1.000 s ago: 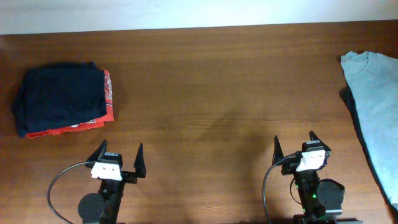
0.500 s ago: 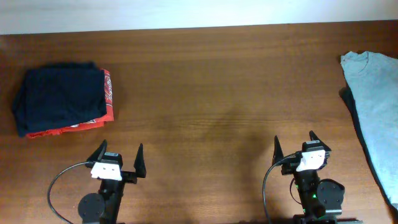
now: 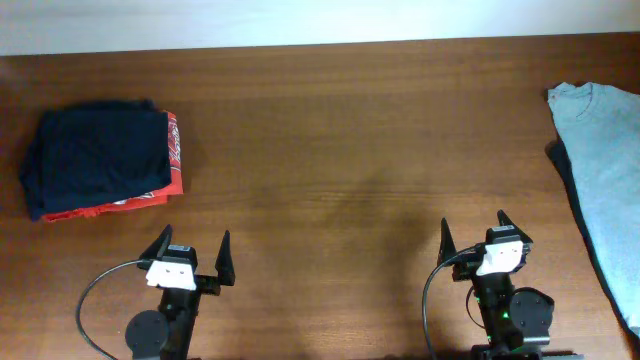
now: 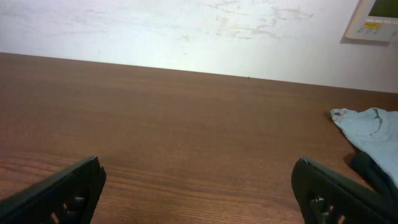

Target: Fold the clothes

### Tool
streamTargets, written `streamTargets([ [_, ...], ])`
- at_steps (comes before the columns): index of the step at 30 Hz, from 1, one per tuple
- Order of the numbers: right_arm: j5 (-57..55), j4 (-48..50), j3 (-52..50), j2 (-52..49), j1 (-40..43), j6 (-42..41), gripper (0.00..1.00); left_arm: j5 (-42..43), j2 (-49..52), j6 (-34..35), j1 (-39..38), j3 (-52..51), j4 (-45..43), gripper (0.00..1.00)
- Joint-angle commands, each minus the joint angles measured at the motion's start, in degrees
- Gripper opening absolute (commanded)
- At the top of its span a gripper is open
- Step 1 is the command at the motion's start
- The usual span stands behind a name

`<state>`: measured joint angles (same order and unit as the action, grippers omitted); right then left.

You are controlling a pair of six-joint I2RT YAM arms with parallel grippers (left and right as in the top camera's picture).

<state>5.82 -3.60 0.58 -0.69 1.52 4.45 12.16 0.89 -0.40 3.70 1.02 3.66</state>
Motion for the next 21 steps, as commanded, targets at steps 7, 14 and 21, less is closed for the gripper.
streamTargets([
  [7, -0.3, -0.4, -0.3, 0.5, 0.4, -0.6, 0.99, 0.0, -0.5, -0.9, -0.3, -0.5, -0.1, 0.99],
  [14, -0.1, -0.2, -0.3, 0.5, 0.4, -0.7, 0.99, 0.0, -0.5, -0.9, -0.3, -0.5, -0.1, 0.99],
  [21, 0.9, 0.2, -0.2, 0.5, 0.4, -12.9, 0.99, 0.0, -0.5, -0.9, -0.3, -0.5, -0.1, 0.99],
])
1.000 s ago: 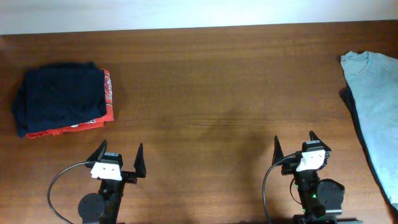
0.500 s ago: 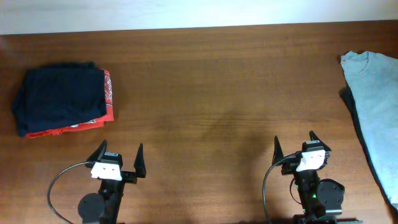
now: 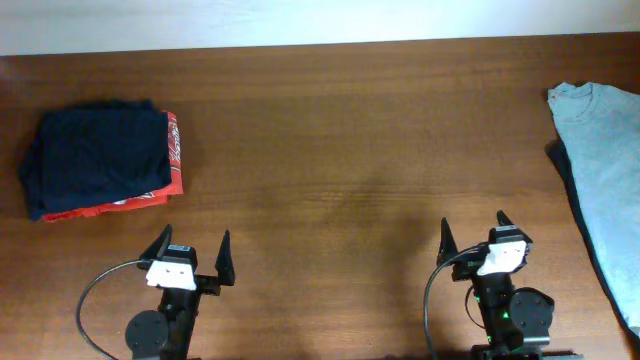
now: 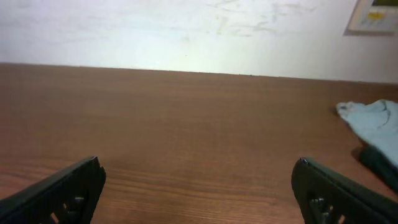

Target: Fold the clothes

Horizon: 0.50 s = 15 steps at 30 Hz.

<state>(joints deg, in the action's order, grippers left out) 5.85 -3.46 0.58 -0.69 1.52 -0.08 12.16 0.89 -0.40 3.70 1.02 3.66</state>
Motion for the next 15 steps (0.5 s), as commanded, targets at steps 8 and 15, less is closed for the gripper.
streamTargets([
  [8, 0.9, -5.8, 4.5, 0.3, 0.4, -16.9, 0.99, -3.7, -0.5, 1.9, -0.3, -0.5, -1.9, 0.99],
  [15, -2.2, -14.0, 18.9, -11.5, 0.4, -9.7, 0.99, 2.7, 1.3, 6.9, -0.3, 3.1, -6.6, 0.99],
])
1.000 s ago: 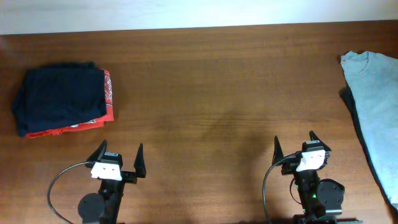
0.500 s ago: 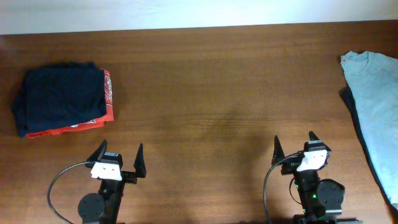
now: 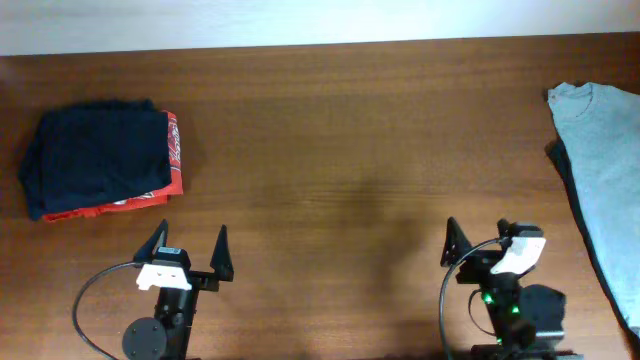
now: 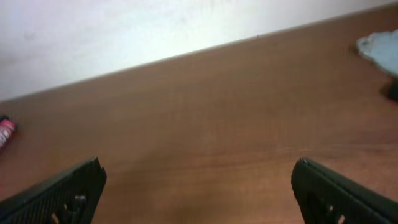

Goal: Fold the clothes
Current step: 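Move the right gripper to the light blue t-shirt and grasp it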

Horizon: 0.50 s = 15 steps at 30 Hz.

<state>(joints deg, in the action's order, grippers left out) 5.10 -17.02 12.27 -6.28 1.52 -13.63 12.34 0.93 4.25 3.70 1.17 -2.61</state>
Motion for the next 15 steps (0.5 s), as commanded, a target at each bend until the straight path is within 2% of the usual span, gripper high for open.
streamTargets([
  [1, -1.5, -0.7, 9.4, -8.8, 0.4, 4.3, 0.99, 2.5, 2.7, 2.2, -0.3, 4.7, -0.1, 0.99],
  [5, -1.3, -3.5, 21.1, -24.1, 0.4, 4.4, 0.99, 3.0, 12.7, 2.2, -0.3, 13.4, 2.6, 0.99],
  [12, -0.8, -21.5, 49.9, -53.2, 0.4, 4.4, 0.99, 10.6, 40.5, 2.2, -0.3, 35.0, 8.3, 0.99],
  [15, -0.8, -29.7, 61.3, -64.3, 0.5, 4.4, 0.99, 12.4, 53.9, 2.2, -0.3, 46.6, 13.8, 0.99],
])
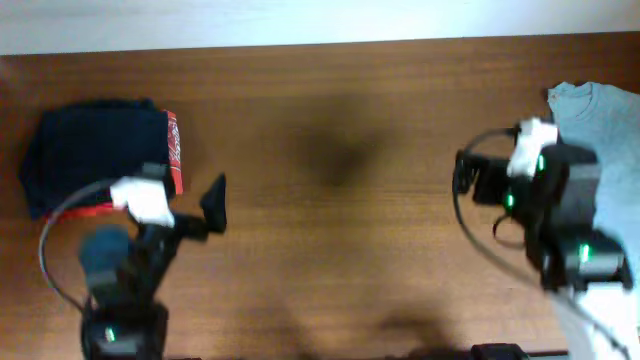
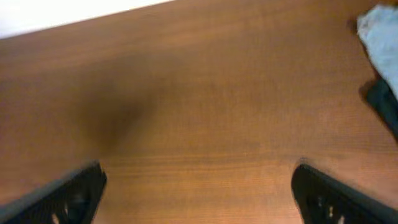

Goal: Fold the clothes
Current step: 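Move the right gripper to the light blue t-shirt and grasp it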

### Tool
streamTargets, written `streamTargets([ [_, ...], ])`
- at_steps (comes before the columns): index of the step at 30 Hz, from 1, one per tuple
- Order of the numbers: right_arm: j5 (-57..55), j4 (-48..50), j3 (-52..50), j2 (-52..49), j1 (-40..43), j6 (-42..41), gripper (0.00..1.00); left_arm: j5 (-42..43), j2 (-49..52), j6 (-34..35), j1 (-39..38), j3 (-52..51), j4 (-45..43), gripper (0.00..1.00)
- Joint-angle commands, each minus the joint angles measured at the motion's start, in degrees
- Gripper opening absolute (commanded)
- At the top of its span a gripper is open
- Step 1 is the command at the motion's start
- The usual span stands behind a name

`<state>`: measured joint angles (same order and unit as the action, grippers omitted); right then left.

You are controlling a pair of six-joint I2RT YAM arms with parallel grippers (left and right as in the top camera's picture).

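Observation:
A light grey-blue shirt lies unfolded at the table's right edge, with a dark garment showing under its near side. The shirt's corner sits at the top right of the right wrist view. My right gripper is open and lifted over bare wood just left of the shirt, nothing between its fingers. My left gripper hangs open and empty beside a folded stack, a dark navy garment on a red one, at the far left.
The brown wooden table runs to a white wall at the back. Both arms cast blurred shadows on the wood near the middle. Cables loop from each arm's base at the front edge.
Both arms have risen from their low rest poses at the front edge. The right gripper now sits farther back next to the shirt, the left farther back beside the folded stack. Both stay open.
At the first two moments both arms rested at the front edge with open grippers, the right wrist camera looking level across the table. Then the right wrist had tilted and turned slightly. Now both arms are raised over the table, and the clothes have not moved.

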<state>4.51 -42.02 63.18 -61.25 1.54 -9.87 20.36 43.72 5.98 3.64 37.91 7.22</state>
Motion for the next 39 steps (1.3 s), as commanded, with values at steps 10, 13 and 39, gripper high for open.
streamTargets([
  [10, -1.0, -8.8, 27.5, -28.4, 0.5, 1.1, 0.99, 4.4, 41.0, 0.4, -0.3, 37.7, 25.5, 0.99],
  [13, -2.8, -8.8, 27.4, -29.2, 0.5, 4.0, 0.99, 4.4, 44.1, 0.4, -0.3, 40.1, 26.6, 0.99],
  [39, -9.7, 1.9, 27.4, -47.2, 35.4, -8.6, 0.97, 2.4, 45.0, 0.4, -0.2, 40.1, 26.1, 0.99],
])
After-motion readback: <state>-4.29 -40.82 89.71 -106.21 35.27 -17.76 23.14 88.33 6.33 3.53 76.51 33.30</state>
